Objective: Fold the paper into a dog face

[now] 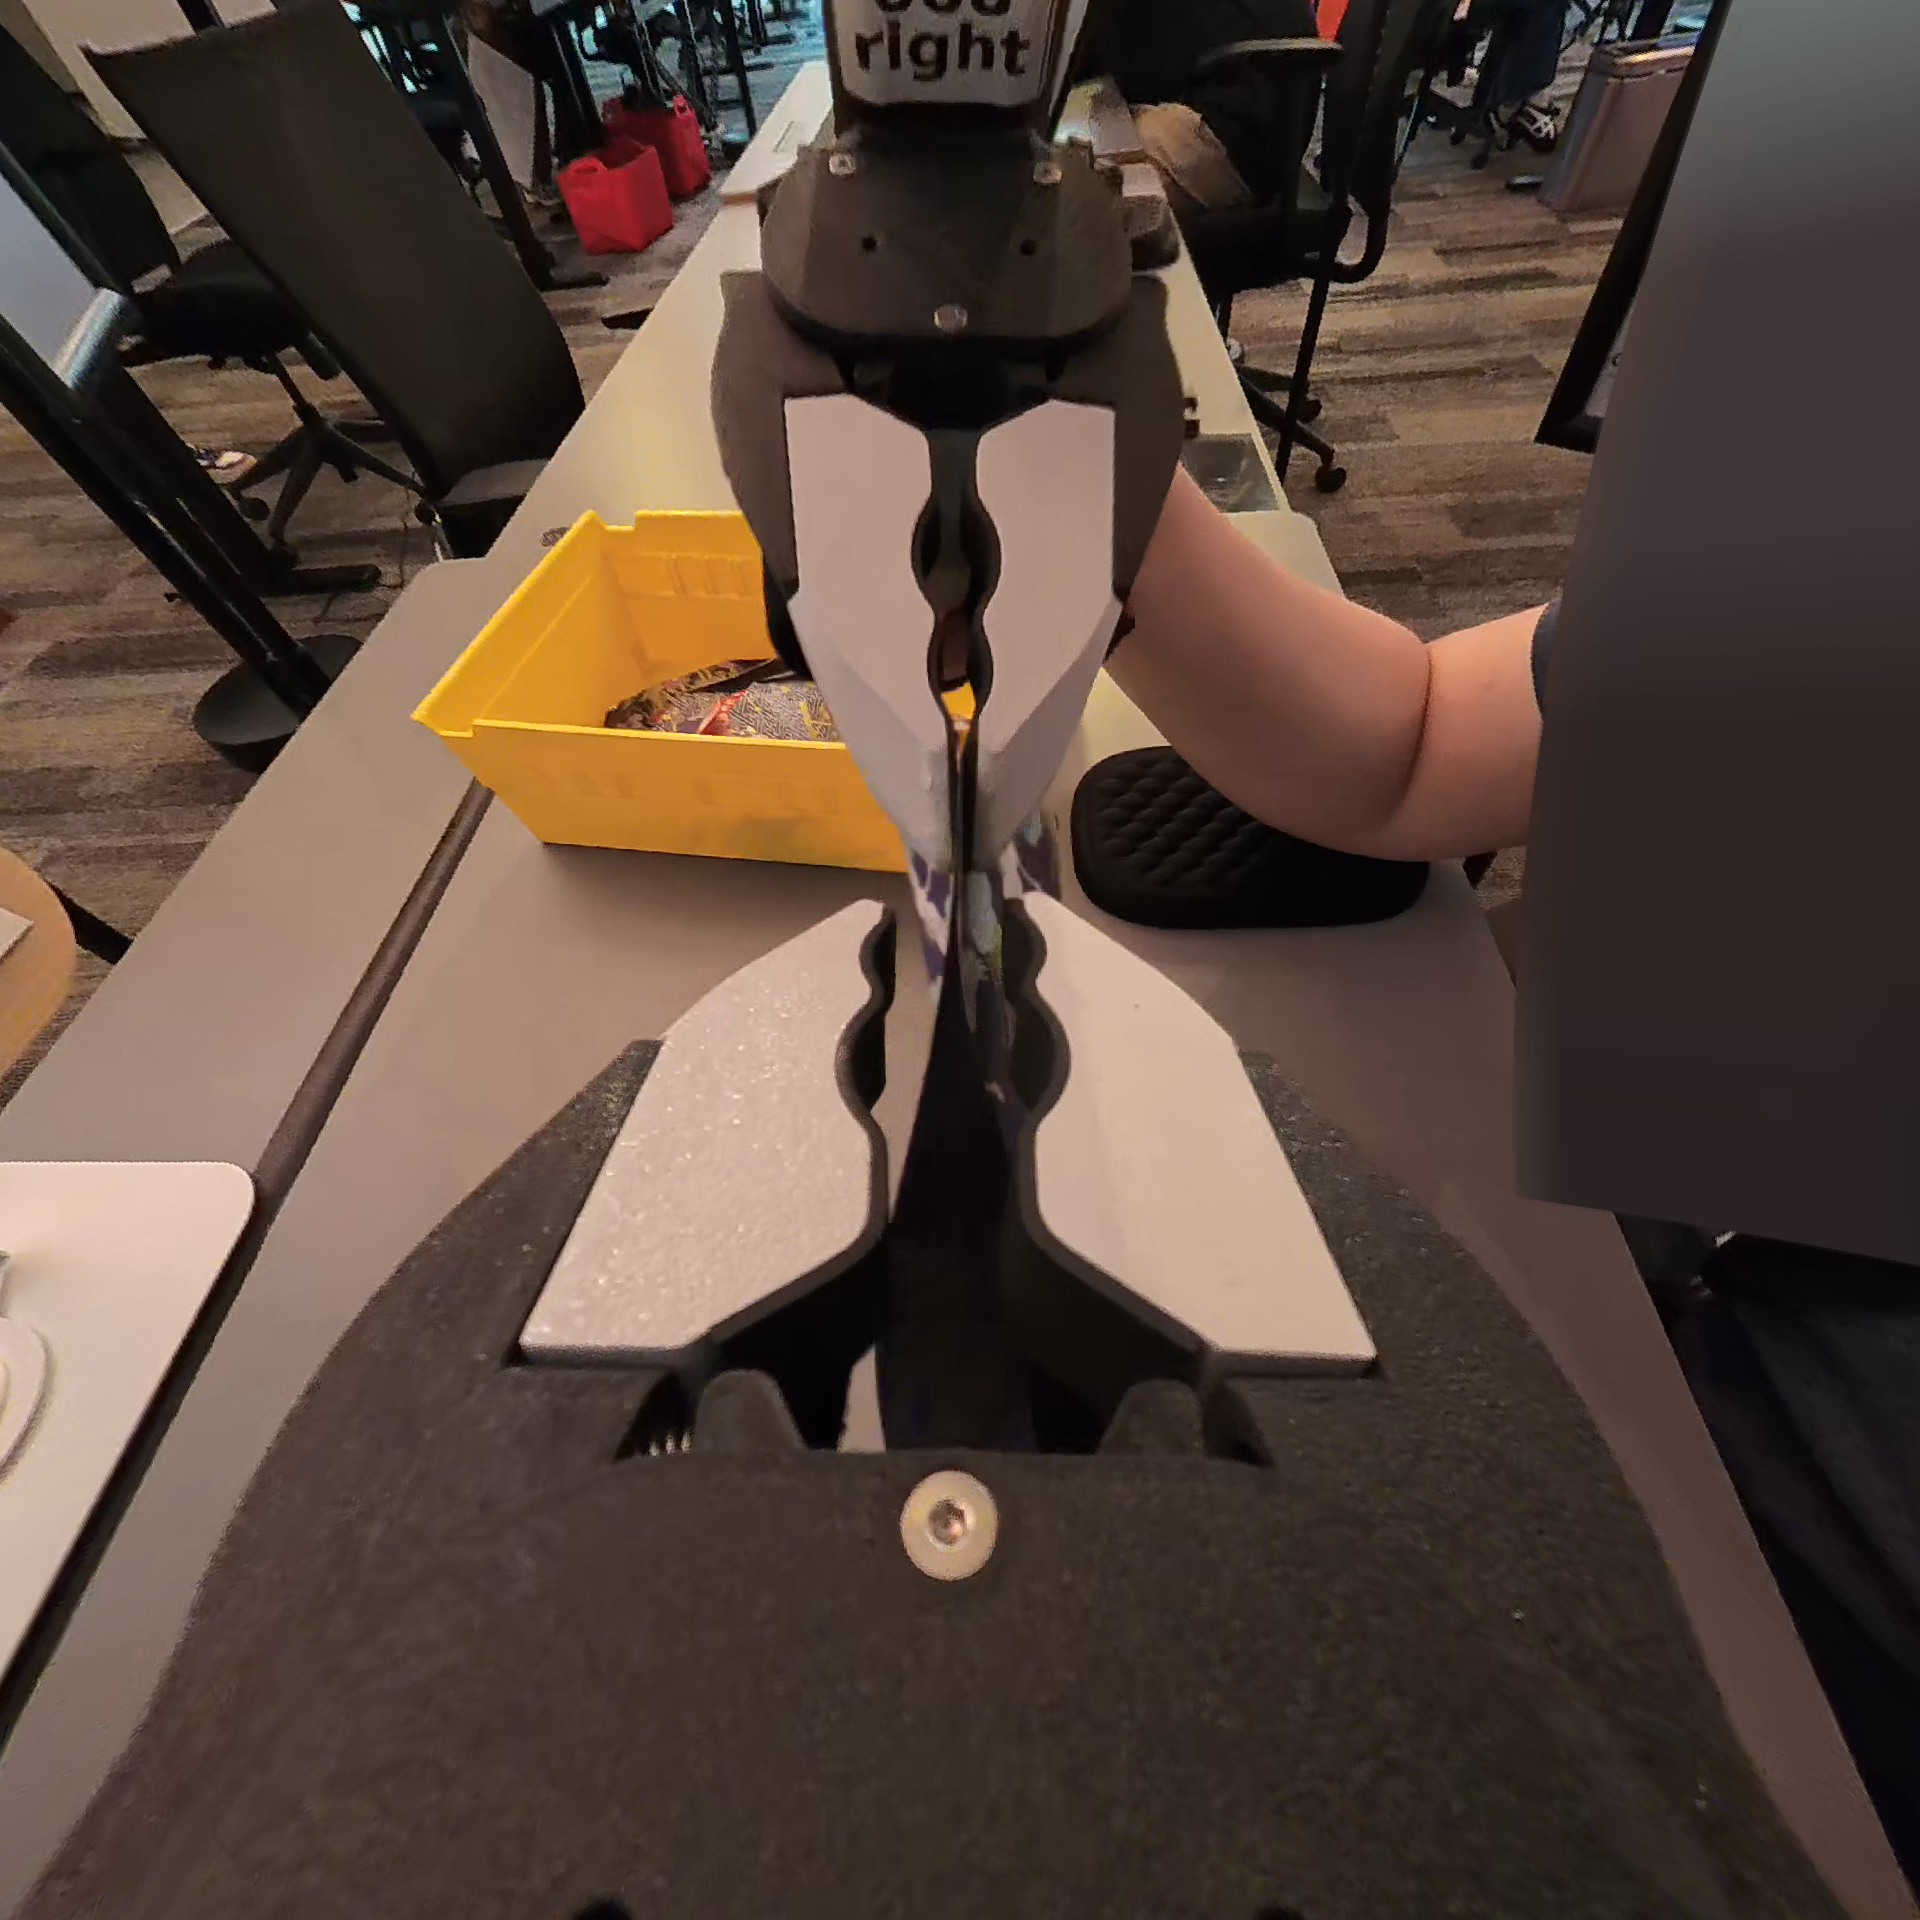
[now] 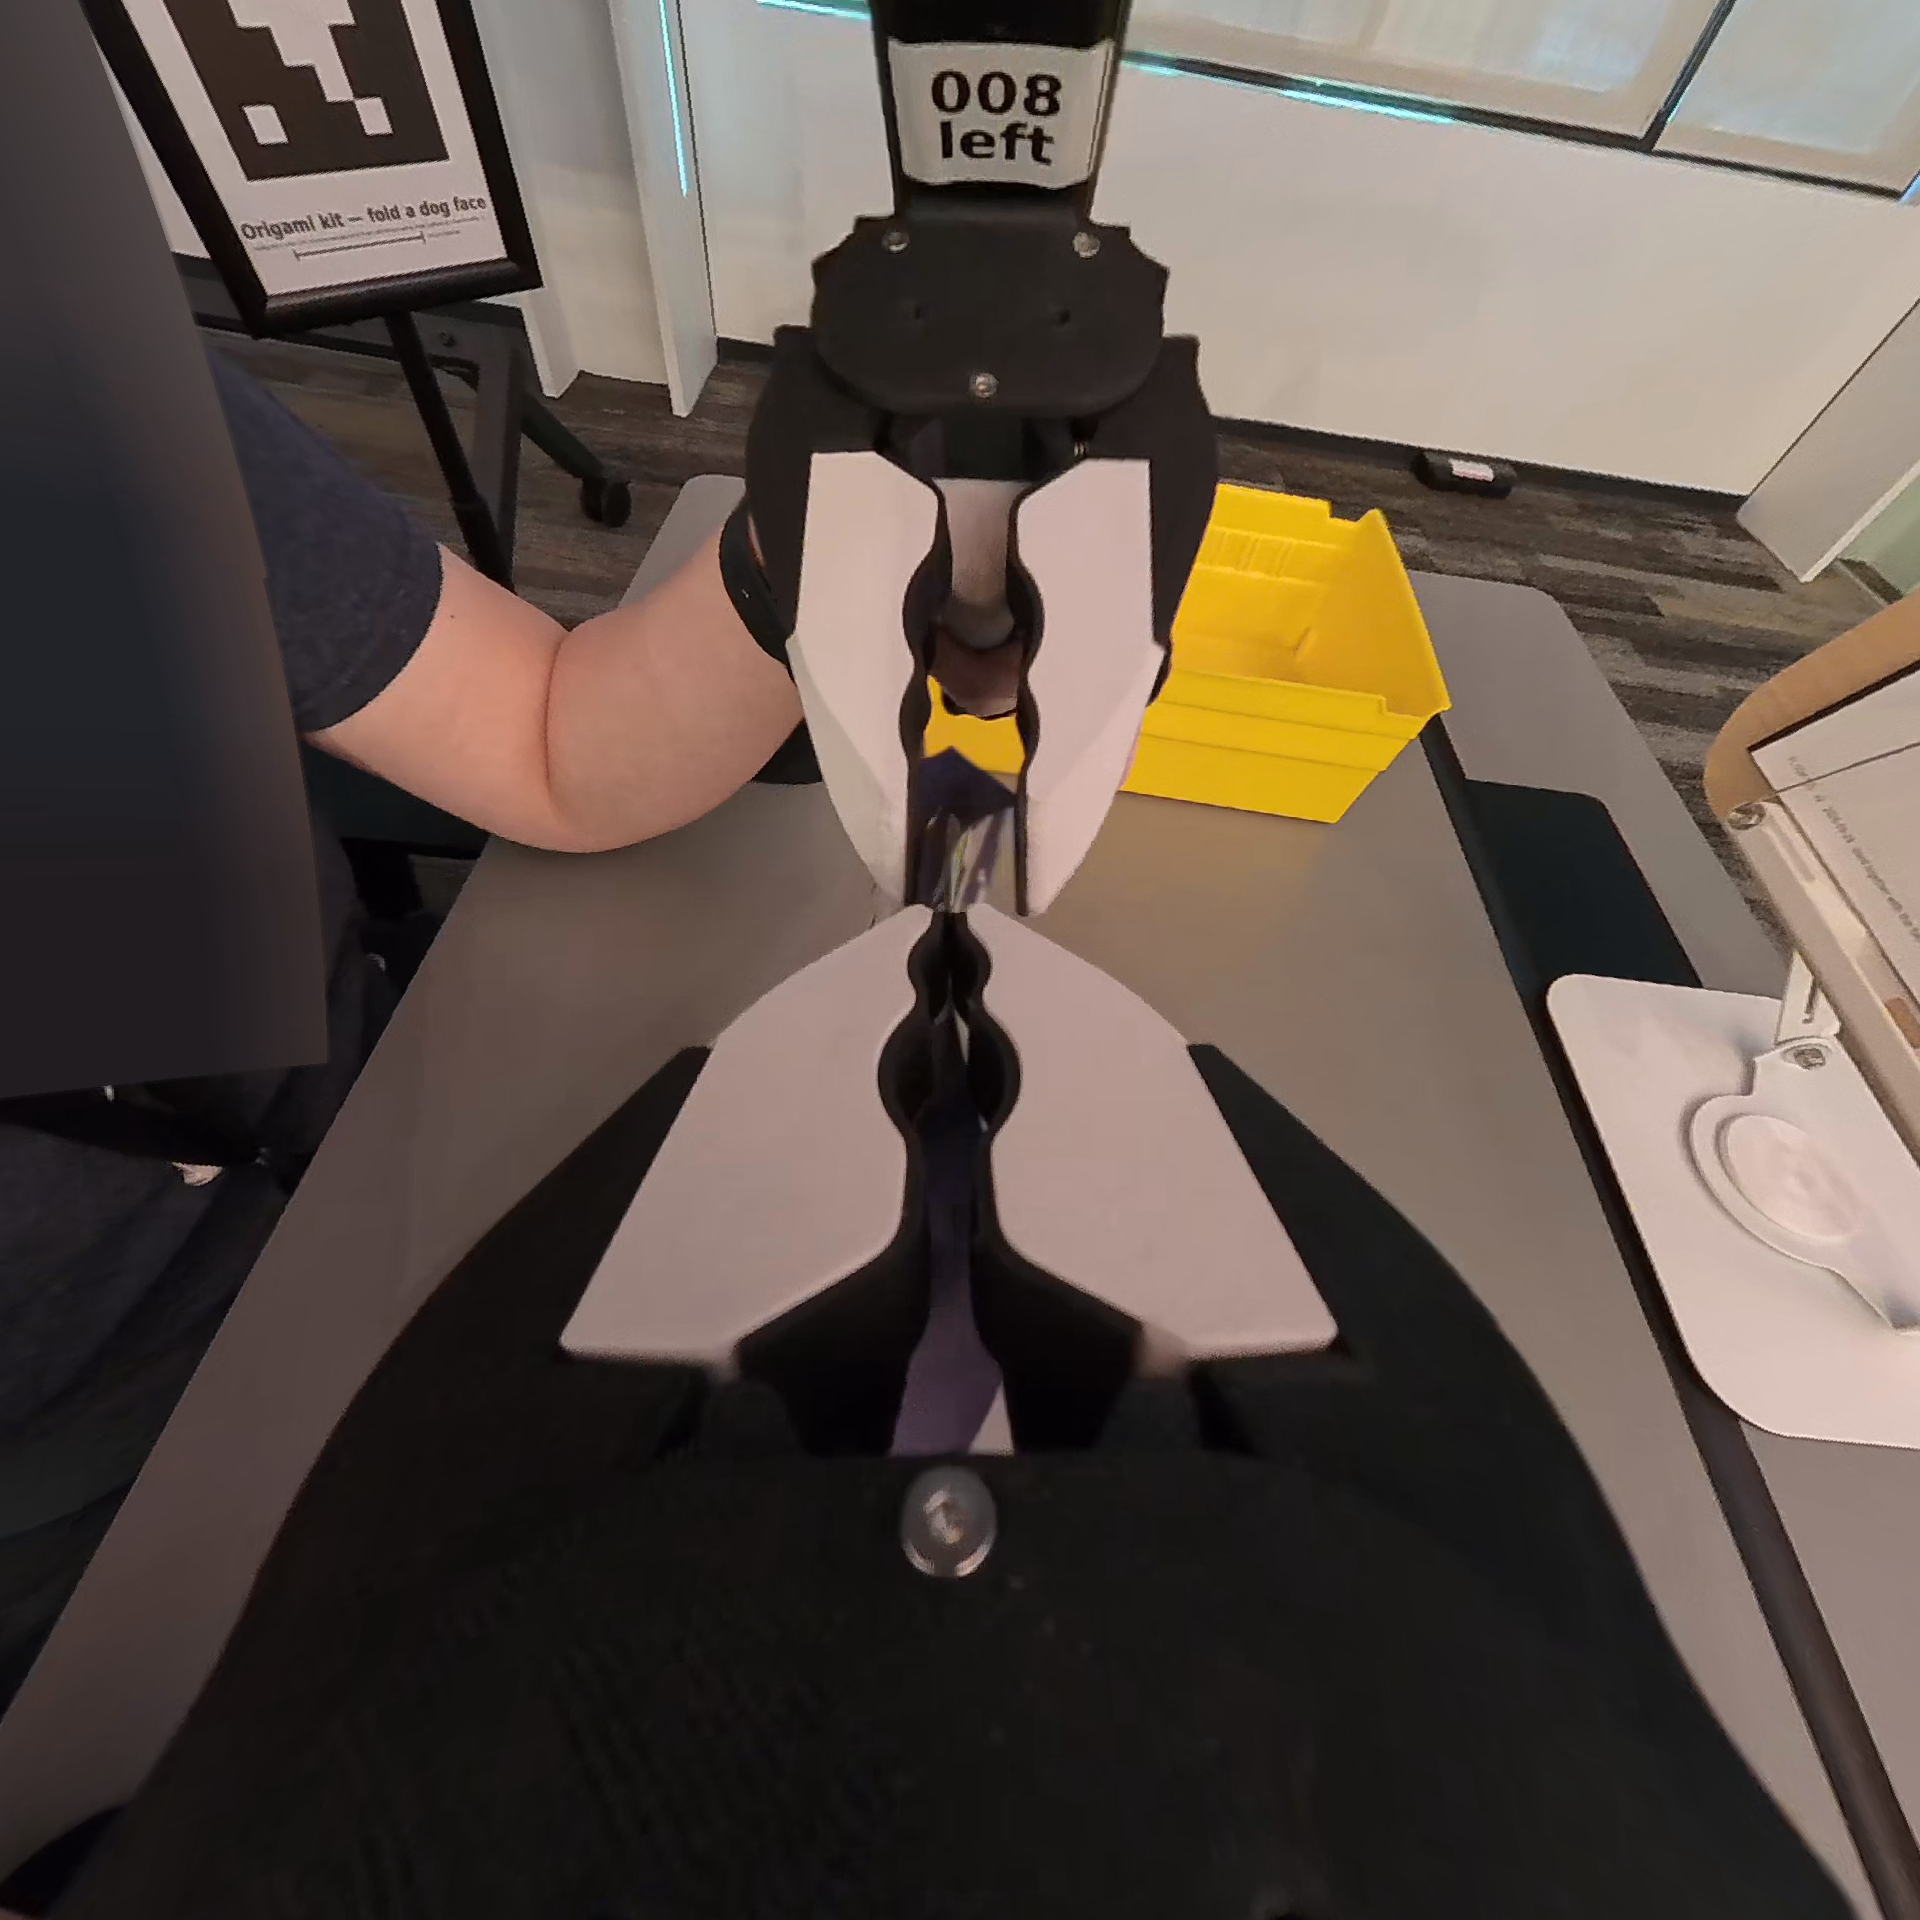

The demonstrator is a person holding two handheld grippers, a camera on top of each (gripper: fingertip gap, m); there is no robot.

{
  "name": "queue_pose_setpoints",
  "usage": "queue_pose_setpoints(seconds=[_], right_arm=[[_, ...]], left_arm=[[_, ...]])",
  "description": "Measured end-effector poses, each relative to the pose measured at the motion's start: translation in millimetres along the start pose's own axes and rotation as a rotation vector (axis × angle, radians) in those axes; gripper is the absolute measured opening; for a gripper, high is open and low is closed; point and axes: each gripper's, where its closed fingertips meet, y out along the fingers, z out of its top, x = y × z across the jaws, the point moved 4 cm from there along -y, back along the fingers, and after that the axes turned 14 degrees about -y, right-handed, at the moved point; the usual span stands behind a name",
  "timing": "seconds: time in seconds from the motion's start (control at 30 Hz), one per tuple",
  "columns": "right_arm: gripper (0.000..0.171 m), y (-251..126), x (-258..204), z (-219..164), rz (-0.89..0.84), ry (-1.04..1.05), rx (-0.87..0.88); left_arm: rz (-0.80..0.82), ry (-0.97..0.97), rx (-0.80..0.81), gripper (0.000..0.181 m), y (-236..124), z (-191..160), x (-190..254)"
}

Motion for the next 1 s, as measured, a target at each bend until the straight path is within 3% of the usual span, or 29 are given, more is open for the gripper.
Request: queue_pose_setpoints(seconds=[0.17,0.57,0.67,0.83,0.97,1.0], right_arm=[[0.001,7.5,-2.0,-4.2,0.011,-0.005,-0.048],[0.001,10.2,-3.5,-8.2,0.013,-0.027,-0.084],[0.012,9.7,-0.9,-6.7,0.001,-0.009,-0.060],[0.013,5.4,2.3,-7.6,-0.017,-0.003,-0.050],[0.011,5.7,1.3,-7.1,-0.010,-0.008,-0.047],[0.001,6.0,0.4,-7.2,-0.005,-0.019,-0.050]], left_arm=[[0.028,0.040,0.054,0.015,2.6,8.5,2.6],[0.037,0.093,-0.005,0.000,4.8,2.8,5.6],[0.041,0.089,0.008,0.000,2.3,4.2,4.5],[0.040,0.082,0.035,0.000,-4.3,7.0,3.8],[0.046,0.084,0.047,0.000,-7.6,8.2,3.6],[0.045,0.085,0.049,0.000,-7.9,8.5,3.9]])
